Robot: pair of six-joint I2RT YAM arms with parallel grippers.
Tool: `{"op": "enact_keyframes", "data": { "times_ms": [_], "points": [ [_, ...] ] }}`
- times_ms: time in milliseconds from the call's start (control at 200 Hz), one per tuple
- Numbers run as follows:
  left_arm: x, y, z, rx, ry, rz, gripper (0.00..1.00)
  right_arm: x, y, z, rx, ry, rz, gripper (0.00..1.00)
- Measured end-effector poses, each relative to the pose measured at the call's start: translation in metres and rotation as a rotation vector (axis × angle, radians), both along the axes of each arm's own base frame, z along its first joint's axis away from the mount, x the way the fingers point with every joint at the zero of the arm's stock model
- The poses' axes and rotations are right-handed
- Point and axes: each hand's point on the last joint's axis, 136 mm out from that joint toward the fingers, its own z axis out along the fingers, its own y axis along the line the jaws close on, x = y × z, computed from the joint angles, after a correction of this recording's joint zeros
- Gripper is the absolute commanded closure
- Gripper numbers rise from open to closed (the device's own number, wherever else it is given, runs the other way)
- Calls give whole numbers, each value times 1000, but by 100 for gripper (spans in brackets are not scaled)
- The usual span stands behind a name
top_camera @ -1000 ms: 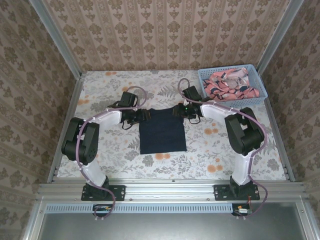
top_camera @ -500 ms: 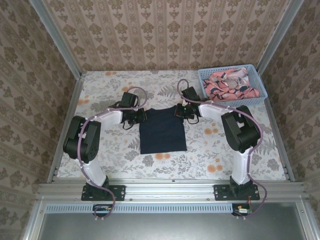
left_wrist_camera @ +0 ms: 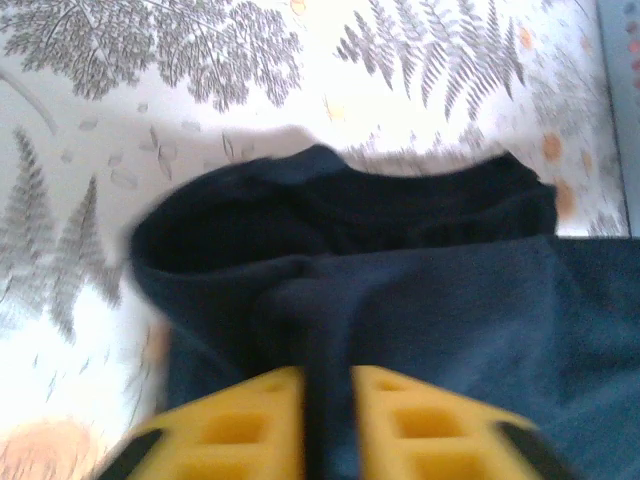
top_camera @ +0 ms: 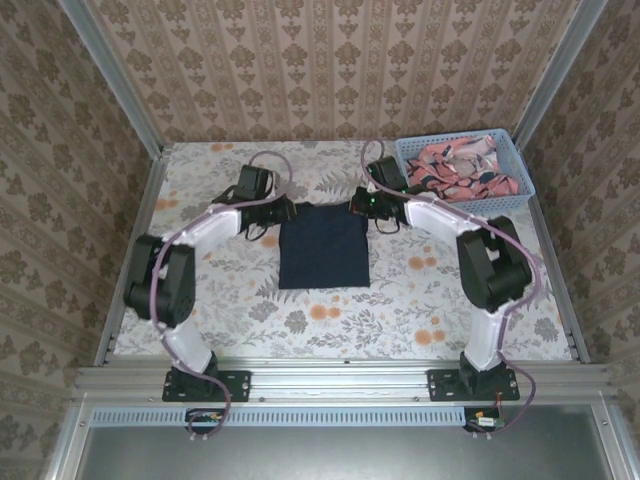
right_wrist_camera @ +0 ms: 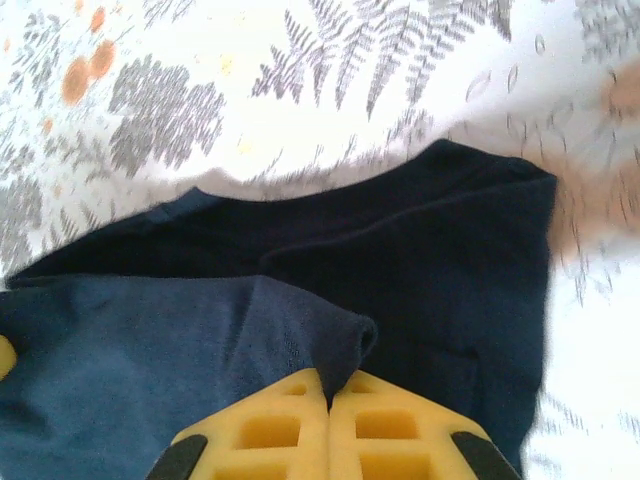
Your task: Fold and stack the mixed laundry pile
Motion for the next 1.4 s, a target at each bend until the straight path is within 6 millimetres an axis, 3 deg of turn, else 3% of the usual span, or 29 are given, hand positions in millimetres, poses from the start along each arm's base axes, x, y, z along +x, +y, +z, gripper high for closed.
{"op": "enact_keyframes", "data": {
  "times_ms": [5,15,40,60,175,270,525,605,665,795,915,1115,1235,1280,1400],
  "points": [
    [1,0,-1,-1,2,2,9,1,0,-1,0,0,-1,63],
    [6,-1,-2,-3,3,2,2,5,-1,-2,-1,-1,-6,56],
    [16,-3,-9,-2,10,3,0,14,-2,-10,-2,7,-17,35],
    [26,-4,-15,-1,15,6,0,20,-4,-15,-5,11,-26,28],
    [62,-8,-37,-5,47,14,0,44,-19,-52,-14,57,-74,24],
    [60,0,-41,4,66,24,0,43,-28,-58,-9,73,-93,24],
    [18,16,-7,-10,16,32,0,16,-30,-40,-1,58,-79,34],
    [12,16,1,-34,-5,30,5,10,-28,-39,2,62,-71,37],
    [12,15,1,-47,-12,30,14,9,-27,-40,4,62,-66,42],
    [15,9,-6,-73,-5,22,45,10,-22,-37,18,55,-55,56],
    [17,4,-19,-88,17,13,54,16,-14,-34,37,44,-43,69],
    [15,-4,-36,-95,46,-4,54,19,-8,-40,47,49,-30,73],
    [13,-5,-39,-104,64,2,78,22,-5,-44,51,53,-22,100],
    [13,-6,-38,-108,62,-3,100,22,-5,-44,56,57,-28,100],
    [14,-7,-35,-112,58,-2,100,23,-5,-43,55,51,-27,100]
  ]
}}
